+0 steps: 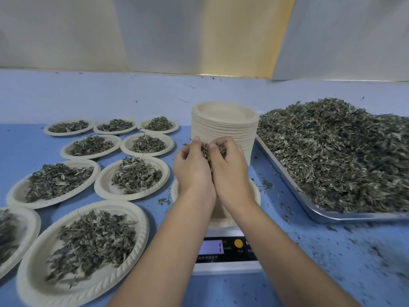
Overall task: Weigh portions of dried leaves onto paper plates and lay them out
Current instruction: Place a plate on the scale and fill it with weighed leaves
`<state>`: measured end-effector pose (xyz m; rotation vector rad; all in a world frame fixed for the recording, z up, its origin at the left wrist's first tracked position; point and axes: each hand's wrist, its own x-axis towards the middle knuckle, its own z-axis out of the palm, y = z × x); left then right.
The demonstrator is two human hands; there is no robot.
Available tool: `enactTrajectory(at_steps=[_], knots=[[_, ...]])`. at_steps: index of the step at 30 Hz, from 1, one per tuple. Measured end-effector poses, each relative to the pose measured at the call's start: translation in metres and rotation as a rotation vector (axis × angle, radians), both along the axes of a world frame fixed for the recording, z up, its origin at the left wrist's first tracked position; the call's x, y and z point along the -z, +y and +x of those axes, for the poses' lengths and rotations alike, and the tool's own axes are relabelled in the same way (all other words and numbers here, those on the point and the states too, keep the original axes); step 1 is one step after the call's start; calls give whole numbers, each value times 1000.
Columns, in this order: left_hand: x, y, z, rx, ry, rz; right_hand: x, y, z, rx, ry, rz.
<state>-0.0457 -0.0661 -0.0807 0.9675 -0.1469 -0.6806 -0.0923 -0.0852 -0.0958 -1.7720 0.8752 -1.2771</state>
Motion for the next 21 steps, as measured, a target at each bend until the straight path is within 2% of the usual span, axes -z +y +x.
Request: enactTrajectory(at_steps=[4,9,15,21], knots=[[-4,2,1,-5,125,-7,-3,-1,0,-1,-71,78],[-6,5,1,7,155,45,-6,-5,-5,-2,-129,120],[-9,7,14,70,213,49,-7,-15,-13,56,-98,73],[-13,9,32,168,254,-9,-5,-22,-20,38,-5,138]])
